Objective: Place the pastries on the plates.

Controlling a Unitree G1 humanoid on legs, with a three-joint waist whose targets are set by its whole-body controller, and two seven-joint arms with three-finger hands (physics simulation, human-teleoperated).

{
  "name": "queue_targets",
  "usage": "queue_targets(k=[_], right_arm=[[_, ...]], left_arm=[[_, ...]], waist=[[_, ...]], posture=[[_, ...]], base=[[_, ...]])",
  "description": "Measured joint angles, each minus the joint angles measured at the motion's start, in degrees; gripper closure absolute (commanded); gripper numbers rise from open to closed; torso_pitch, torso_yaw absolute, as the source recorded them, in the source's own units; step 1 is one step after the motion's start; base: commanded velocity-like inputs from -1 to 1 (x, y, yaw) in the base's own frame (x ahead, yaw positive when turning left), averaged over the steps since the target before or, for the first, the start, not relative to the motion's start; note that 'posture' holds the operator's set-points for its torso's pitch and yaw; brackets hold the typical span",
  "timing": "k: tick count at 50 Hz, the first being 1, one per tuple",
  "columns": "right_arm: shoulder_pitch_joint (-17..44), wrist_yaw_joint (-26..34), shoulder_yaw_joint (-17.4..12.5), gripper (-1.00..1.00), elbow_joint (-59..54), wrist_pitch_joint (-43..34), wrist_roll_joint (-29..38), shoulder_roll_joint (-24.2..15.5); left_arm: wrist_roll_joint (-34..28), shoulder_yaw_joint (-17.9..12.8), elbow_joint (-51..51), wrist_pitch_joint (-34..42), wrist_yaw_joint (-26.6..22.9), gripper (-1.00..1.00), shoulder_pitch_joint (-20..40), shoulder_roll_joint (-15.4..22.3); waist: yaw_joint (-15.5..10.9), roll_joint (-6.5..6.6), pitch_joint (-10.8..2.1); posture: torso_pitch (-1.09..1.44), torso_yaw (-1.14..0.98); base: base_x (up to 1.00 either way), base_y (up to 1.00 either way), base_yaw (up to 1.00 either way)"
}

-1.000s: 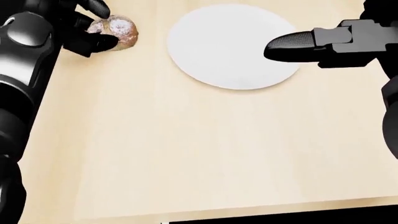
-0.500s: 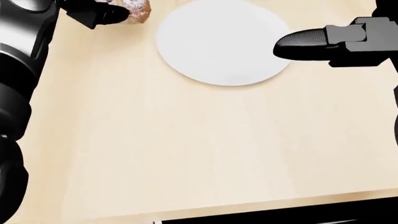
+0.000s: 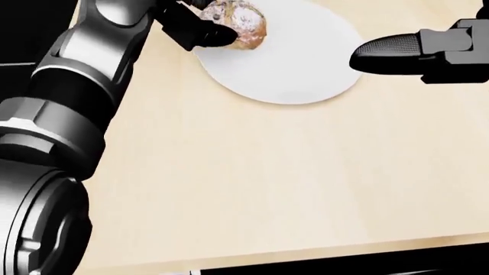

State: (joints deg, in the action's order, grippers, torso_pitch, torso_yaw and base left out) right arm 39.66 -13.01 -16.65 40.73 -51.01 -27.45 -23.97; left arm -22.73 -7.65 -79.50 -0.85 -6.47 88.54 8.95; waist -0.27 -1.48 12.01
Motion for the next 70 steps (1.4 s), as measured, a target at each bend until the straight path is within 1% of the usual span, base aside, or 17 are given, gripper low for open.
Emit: queue_targets(k=[8,16,17,18,19,21,22,23,24,25,26,27,38,46,59,64,70], right_arm=[[-0.12,-0.06,0.54,-1.0,-0.34,0.2,-0.27,0.12],[-1.51,0.15,0.34,-1.0,-0.42,1.23,0.01,0.47],[-1.68,0.21,0.29,-1.0,-0.4,1.33,0.03,0.48],[-1.77,0.23,0.22,-1.0,-0.41,1.36,0.03,0.52],[-1.78,0.23,0.19,-1.0,-0.43,1.36,0.04,0.52],[-1.69,0.15,0.17,-1.0,-0.38,1.29,0.04,0.53],[-1.67,0.1,0.18,-1.0,-0.31,1.3,0.04,0.55],[-1.71,0.08,0.22,-1.0,-0.21,1.33,0.05,0.57],[-1.78,0.07,0.23,-1.0,-0.09,1.34,0.02,0.58],[-1.8,0.07,0.17,-1.0,0.02,1.27,-0.06,0.59],[-1.82,0.06,0.1,-1.0,0.15,1.19,-0.14,0.52],[-1.85,0.04,0.0,-1.0,0.28,1.12,-0.22,0.47],[-1.87,-0.27,0.24,-1.0,0.23,1.14,-0.34,0.48],[-1.21,-0.26,1.95,-1.0,-2.33,1.25,2.51,0.52],[-0.21,1.72,2.47,-1.0,-2.26,1.51,5.04,2.49],[-0.65,1.81,2.79,-1.0,-2.69,1.68,5.68,3.11],[-1.03,2.09,2.73,-1.0,-2.28,1.9,5.95,3.49]], left_arm=[[-0.31,0.19,-0.09,-0.77,-1.08,1.0,-0.42,-2.61],[-0.41,0.19,-0.12,-1.02,-1.19,1.0,-0.51,-3.37],[-0.43,0.19,-0.11,-1.05,-1.2,0.6,-0.47,-3.38],[-0.41,0.13,-0.1,-1.09,-1.27,0.55,-0.43,-3.39],[-0.37,0.08,-0.07,-1.13,-1.36,0.38,-0.39,-3.41],[-0.26,0.03,-0.02,-1.19,-1.66,0.21,-0.3,-3.5],[-0.18,0.0,0.0,-1.25,-1.81,-0.01,-0.26,-3.57],[-0.05,-0.06,0.08,-1.33,-1.93,-0.4,-0.2,-3.64],[0.05,-0.08,0.15,-1.41,-2.05,-0.59,-0.12,-3.69],[0.13,-0.07,0.21,-1.47,-2.16,-0.65,-0.03,-3.71],[0.19,-0.07,0.24,-1.54,-2.21,-0.94,0.09,-3.71],[0.27,-0.13,0.24,-1.6,-2.21,-1.0,0.22,-3.67],[1.34,-0.66,0.51,-1.76,-1.12,-1.0,1.66,-2.07],[3.78,-1.41,1.54,-0.64,0.03,-1.0,3.63,1.54],[7.77,0.19,5.14,0.76,0.5,-1.0,8.08,5.93],[8.28,1.08,6.86,2.11,0.26,-1.0,8.31,6.97],[7.99,2.4,11.27,4.94,-0.85,-1.0,6.95,8.17]], waist=[[-0.27,-0.49,0.11],[-0.36,-0.72,-0.01],[-0.38,-0.74,-0.01],[-0.4,-0.75,0.0],[-0.41,-0.76,0.0],[-0.45,-0.77,0.0],[-0.46,-0.79,-0.01],[-0.48,-0.82,-0.03],[-0.49,-0.85,-0.06],[-0.49,-0.88,-0.07],[-0.49,-0.9,-0.09],[-0.48,-0.93,-0.1],[-0.38,-0.95,-0.15],[-0.22,-0.89,0.06],[-0.41,-0.52,0.16],[-0.35,-0.35,-0.5],[-0.18,-0.26,-1.95]], posture=[[0.31,0.0],[0.31,0.0],[0.31,0.0],[0.31,0.0],[0.31,0.0],[0.31,0.0],[0.31,0.0],[0.31,0.0],[0.31,0.0],[0.31,0.0],[0.31,0.0],[0.31,0.0],[0.31,0.0],[0.31,0.0],[0.29,0.0],[0.24,0.0],[0.18,0.0]], base=[[0.0,0.0,0.0],[0.0,0.0,0.0],[0.0,0.0,0.0],[0.0,0.0,0.0],[0.0,0.0,0.0],[0.0,0.0,0.0],[0.0,0.0,0.0],[0.0,0.0,0.0],[0.0,0.0,0.0],[0.0,0.0,0.0],[0.0,0.0,0.0],[0.0,0.0,0.0],[0.0,0.0,0.0],[0.0,0.0,0.0],[0.0,0.0,0.0],[0.0,0.0,0.0],[0.0,0.0,0.0]])
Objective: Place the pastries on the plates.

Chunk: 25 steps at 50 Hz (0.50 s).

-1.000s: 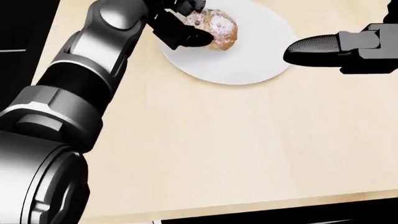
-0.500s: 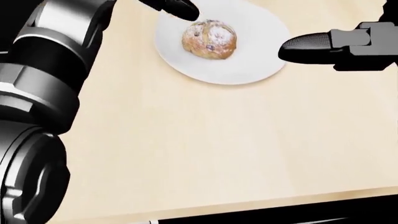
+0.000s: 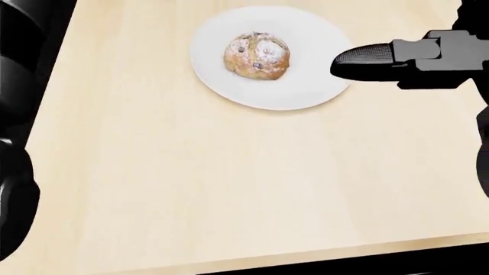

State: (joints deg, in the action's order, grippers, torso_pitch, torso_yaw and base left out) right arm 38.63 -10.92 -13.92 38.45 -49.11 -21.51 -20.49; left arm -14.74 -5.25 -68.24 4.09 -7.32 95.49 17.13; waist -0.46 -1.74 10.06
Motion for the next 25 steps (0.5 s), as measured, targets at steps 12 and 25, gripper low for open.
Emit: queue_targets(k=[12,25], right_arm=[[0.5,0.73,0.65,-1.0,-0.43,0.24,0.88,0.28],[1.22,2.52,1.78,-1.0,-1.46,0.84,3.07,1.37]], left_arm=[[0.08,0.22,28.16,14.65,-3.79,-1.0,-7.81,1.71],[2.32,0.36,72.7,45.99,-7.1,-1.0,-22.39,2.17]], waist=[[0.34,0.12,-3.8],[0.13,0.53,-5.6]], posture=[[0.06,0.0],[0.06,0.0]], base=[[0.0,0.0,0.0],[0.0,0.06,0.0]])
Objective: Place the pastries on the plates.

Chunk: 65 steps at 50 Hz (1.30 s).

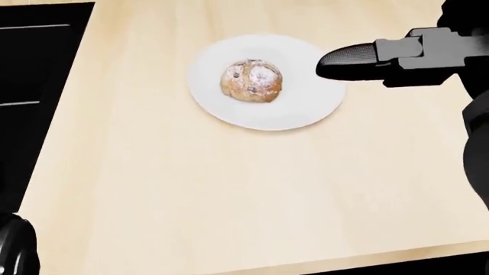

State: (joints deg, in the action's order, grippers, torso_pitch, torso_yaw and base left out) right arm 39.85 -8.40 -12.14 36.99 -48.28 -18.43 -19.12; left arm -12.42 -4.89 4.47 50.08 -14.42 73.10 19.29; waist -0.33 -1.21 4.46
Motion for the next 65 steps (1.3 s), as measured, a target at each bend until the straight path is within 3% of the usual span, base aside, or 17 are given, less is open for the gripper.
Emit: queue_targets(k=[2,4,6,9,13,16,20,24,30,35,37,41,45,51,57,62,65], right_arm=[[0.01,-0.19,-0.6,-1.0,0.02,-0.07,0.25,0.41],[0.38,-0.35,-0.62,-1.0,0.42,0.29,0.39,0.59],[-0.32,-0.24,0.07,-1.0,0.75,0.51,0.35,1.16],[-0.12,0.15,0.99,-1.0,-0.34,-0.07,0.06,1.46],[-0.36,0.47,1.31,-1.0,-0.21,-0.48,-0.22,1.64],[-0.45,0.24,0.38,-1.0,-0.02,-0.13,0.12,1.53],[0.1,-0.03,-0.19,-1.0,0.43,0.54,0.43,1.21],[-0.58,-0.41,-0.53,-1.0,0.06,0.27,0.62,1.25],[-0.01,-0.02,0.97,-1.0,-1.14,1.37,0.92,2.09],[-0.73,0.43,1.17,-1.0,-0.55,2.25,1.1,2.73],[-2.06,0.76,1.93,-1.0,0.16,2.98,1.17,3.45],[-3.62,1.71,3.32,-1.0,-1.32,4.04,1.84,4.51],[-4.2,2.49,3.4,-1.0,-1.82,5.69,3.4,5.15],[-6.11,2.75,2.97,-1.0,-0.73,5.81,5.23,5.87],[-6.8,3.19,3.76,-1.0,-0.43,6.61,6.52,7.05],[-7.9,4.05,4.13,-1.0,-2.01,7.81,7.64,7.6],[-8.35,4.1,3.6,-1.0,-2.94,8.05,8.38,8.01]], left_arm=[[-0.36,1.04,4.17,3.47,-1.03,-1.0,-0.21,0.11],[-1.05,1.09,8.27,5.82,-1.78,-1.0,0.05,0.2],[-1.9,0.86,10.66,6.99,-2.21,-1.0,-0.74,0.12],[-3.24,0.71,11.21,8.53,-2.4,-1.0,-2.64,-0.82],[-4.33,0.82,11.42,12.04,-3.37,-1.0,-3.28,-0.63],[-4.97,1.2,12.59,12.48,-4.11,-1.0,-1.64,-0.53],[-5.84,1.55,13.45,11.02,-4.78,-1.0,-0.02,-0.79],[-6.16,2.89,13.5,11.84,-6.19,-1.0,-0.54,-1.19],[-8.56,1.97,20.02,15.39,-7.35,-1.0,-2.35,-0.67],[-9.95,0.58,29.61,19.12,-7.75,-1.0,-8.48,-1.34],[-9.76,-1.81,31.88,19.05,-6.59,-1.0,-11.12,-1.45],[-7.33,-6.04,36.43,16.28,-2.12,-1.0,-18.79,-2.47],[-1.22,-10.07,43.28,15.4,1.45,-1.0,-28.08,-3.35],[9.71,-14.26,41.7,9.58,8.48,-1.0,-38.61,-3.14],[14.24,-11.58,40.0,0.21,12.2,-1.0,-40.69,1.13],[15.24,-11.96,41.65,1.53,12.82,-1.0,-40.11,2.84],[14.72,-10.28,42.15,2.0,12.6,-1.0,-39.93,2.81]], waist=[[-0.2,-0.29,-0.22],[0.23,1.25,-0.32],[0.41,0.49,0.61],[-0.15,0.08,0.65],[-0.42,1.4,0.12],[0.28,0.56,-0.24],[0.79,-2.06,-0.95],[0.87,-1.65,-0.86],[-0.2,0.73,-0.06],[0.55,3.89,0.72],[0.31,2.63,1.61],[0.52,1.63,0.84],[-0.46,-1.29,0.55],[-0.27,-0.08,1.05],[-0.08,0.82,0.29],[0.35,1.74,-0.08],[0.41,0.78,-0.93]], posture=[[0.06,0.0],[0.06,0.0],[0.06,0.0],[0.06,0.0],[0.06,0.0],[0.06,0.0],[0.06,0.0],[0.06,0.0],[0.06,0.0],[0.06,0.0],[0.06,0.0],[0.06,0.0],[0.06,0.0],[0.06,0.0],[0.06,0.0],[0.06,0.0],[0.06,0.0]], base=[[0.0,0.03,0.0],[0.0,0.02,0.0],[0.0,0.02,0.0],[-0.1,0.05,0.0],[-0.14,0.05,0.0],[-0.14,0.06,0.0],[-0.14,0.05,0.0],[-0.14,0.03,0.0],[-0.14,0.03,0.0],[-0.03,0.02,0.0],[0.0,0.0,0.0],[0.0,0.0,0.0],[0.0,0.0,0.0],[0.0,0.0,0.0],[0.0,0.0,0.0],[0.0,0.12,0.0],[0.0,0.25,0.0]])
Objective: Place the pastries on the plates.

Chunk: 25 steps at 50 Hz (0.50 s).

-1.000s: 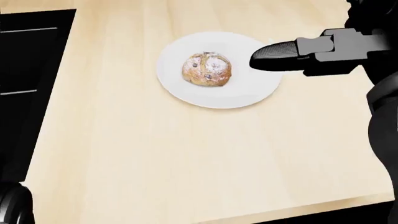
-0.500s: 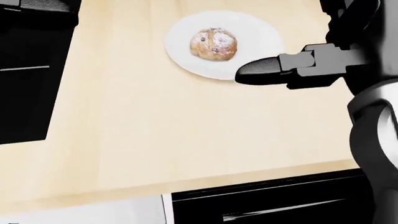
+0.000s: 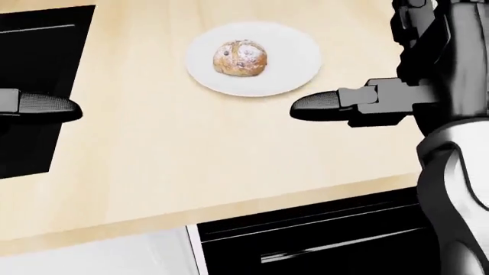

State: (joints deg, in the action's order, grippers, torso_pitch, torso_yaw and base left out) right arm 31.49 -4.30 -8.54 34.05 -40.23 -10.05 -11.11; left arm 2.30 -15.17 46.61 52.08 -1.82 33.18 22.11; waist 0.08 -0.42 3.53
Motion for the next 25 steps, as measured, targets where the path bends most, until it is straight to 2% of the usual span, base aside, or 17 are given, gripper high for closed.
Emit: queue_targets(k=[1,3,6,8,9,11,14,16,23,24,25], right_arm=[[0.24,-0.01,-0.05,-1.0,-0.05,-0.02,0.14,-0.02],[1.11,0.08,-0.18,-1.0,0.68,-0.11,0.1,-0.23],[1.48,0.13,-0.2,-1.0,2.09,0.37,-0.01,-0.4],[1.68,0.17,-0.19,-1.0,1.98,0.42,-0.05,-0.42],[1.87,0.2,-0.04,-1.0,1.76,0.37,-0.11,-0.1],[1.51,0.42,0.91,-1.0,0.95,0.01,-0.48,0.25],[1.07,0.45,0.33,-1.0,0.12,-0.5,-0.94,0.17],[1.59,0.13,-0.24,-1.0,0.27,-0.32,-1.17,-0.01],[1.73,-0.01,0.09,-1.0,1.87,0.43,-2.34,-0.45],[1.71,-0.09,0.12,-1.0,1.71,0.33,-2.38,-0.55],[1.98,-0.15,0.35,-1.0,1.41,0.16,-2.26,-0.73]], left_arm=[[-0.09,0.27,0.2,0.02,-0.26,-1.0,0.11,-0.1],[-0.15,-0.05,0.77,0.39,-0.64,-1.0,0.71,-0.15],[-0.88,-0.37,1.21,0.51,-0.78,-1.0,0.77,0.06],[-1.27,-0.24,0.9,1.01,-0.91,-1.0,1.3,0.19],[-1.38,-0.43,0.62,1.42,-1.01,-1.0,1.79,0.57],[-1.84,-0.97,0.33,2.17,-0.97,-1.0,1.69,0.68],[-1.99,-0.2,0.04,3.07,-1.16,-1.0,2.2,0.42],[-1.96,-0.08,0.35,3.17,-1.35,-1.0,2.71,0.63],[-3.0,-0.9,1.18,3.43,-1.41,-1.0,2.67,0.56],[-2.93,-0.98,1.22,3.69,-1.39,-1.0,2.91,0.45],[-2.91,-1.04,1.2,3.86,-1.31,-1.0,3.3,0.66]], waist=[[-0.07,-0.22,-0.28],[-0.08,0.32,-0.15],[0.43,2.35,0.71],[0.67,4.57,0.48],[0.45,4.77,0.23],[-0.04,3.94,0.85],[-0.39,3.78,0.51],[-0.73,2.91,0.55],[-0.75,-1.7,1.41],[-0.77,-2.63,1.34],[0.07,-4.17,1.01]], posture=[[0.06,0.0],[0.06,0.0],[0.06,0.0],[0.06,0.0],[0.06,0.0],[0.06,0.0],[0.06,0.0],[0.06,0.0],[0.06,0.0],[0.06,0.0],[0.06,0.0]], base=[[0.0,0.25,0.0],[0.0,0.25,0.0],[0.0,0.25,0.0],[0.0,0.25,0.0],[0.0,0.25,0.0],[0.0,0.12,0.14],[0.0,0.0,0.61],[0.0,0.0,0.64],[0.0,0.0,0.65],[0.0,0.55,0.0],[0.0,0.41,0.0]])
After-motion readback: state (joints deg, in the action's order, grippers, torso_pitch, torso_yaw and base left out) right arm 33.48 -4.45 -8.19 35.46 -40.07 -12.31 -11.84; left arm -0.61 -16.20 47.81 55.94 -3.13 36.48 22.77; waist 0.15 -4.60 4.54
